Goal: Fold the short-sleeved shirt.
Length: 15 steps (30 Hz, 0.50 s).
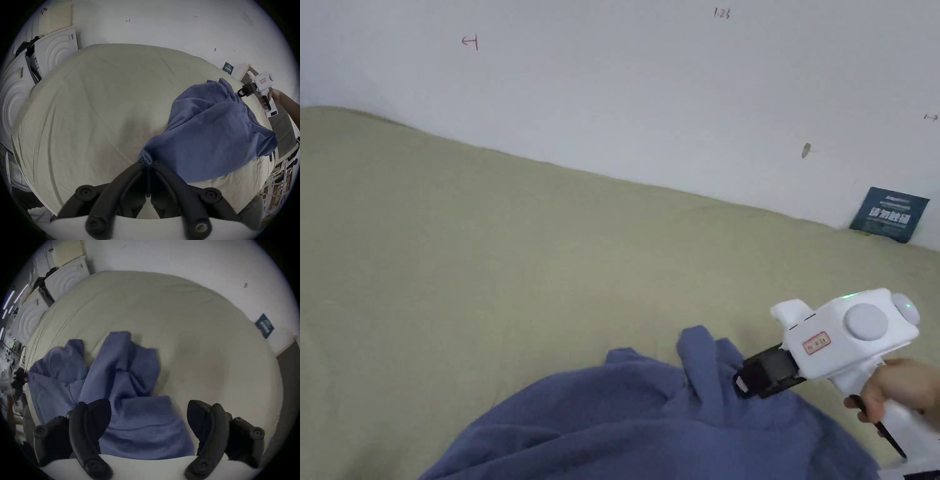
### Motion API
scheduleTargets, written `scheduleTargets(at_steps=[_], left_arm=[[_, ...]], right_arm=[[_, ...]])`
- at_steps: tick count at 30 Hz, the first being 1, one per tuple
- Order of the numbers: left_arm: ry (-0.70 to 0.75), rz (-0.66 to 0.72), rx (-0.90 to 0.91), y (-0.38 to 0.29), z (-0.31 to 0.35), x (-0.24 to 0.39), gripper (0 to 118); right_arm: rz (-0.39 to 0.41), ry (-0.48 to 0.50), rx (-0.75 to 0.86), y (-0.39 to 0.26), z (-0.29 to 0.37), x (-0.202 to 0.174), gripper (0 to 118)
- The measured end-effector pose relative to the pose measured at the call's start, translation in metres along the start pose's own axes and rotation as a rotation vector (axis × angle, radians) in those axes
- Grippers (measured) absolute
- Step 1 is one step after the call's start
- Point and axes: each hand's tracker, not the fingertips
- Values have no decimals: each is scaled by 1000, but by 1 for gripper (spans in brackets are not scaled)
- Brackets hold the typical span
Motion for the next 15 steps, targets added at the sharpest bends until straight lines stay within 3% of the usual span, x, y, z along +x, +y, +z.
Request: scheduleTargets(at_steps=[3, 5, 6, 8, 9, 10, 15], left_arm=[[2, -9, 3, -2, 1, 8, 2], [4, -11, 1, -3, -1, 10, 2], [4, -12, -2, -3, -1, 10, 2], [2, -10, 1, -3, 0, 9, 2], [-3, -6, -2, -2, 0, 9, 2], [-9, -4, -3, -2, 1, 9, 2], [-48, 19, 39, 10, 16, 1, 2]], right_arm=[[54, -54, -38, 5, -17, -6, 100], [34, -54, -22, 4, -17, -4, 98], [-24, -17, -14, 3, -15, -4, 90], [-129, -22, 27, 0, -8, 2, 23], [-196, 2, 67, -3, -3, 6, 7], [-205, 16, 101, -7, 2, 5, 7], [-98, -18, 204, -17, 48, -10, 7]])
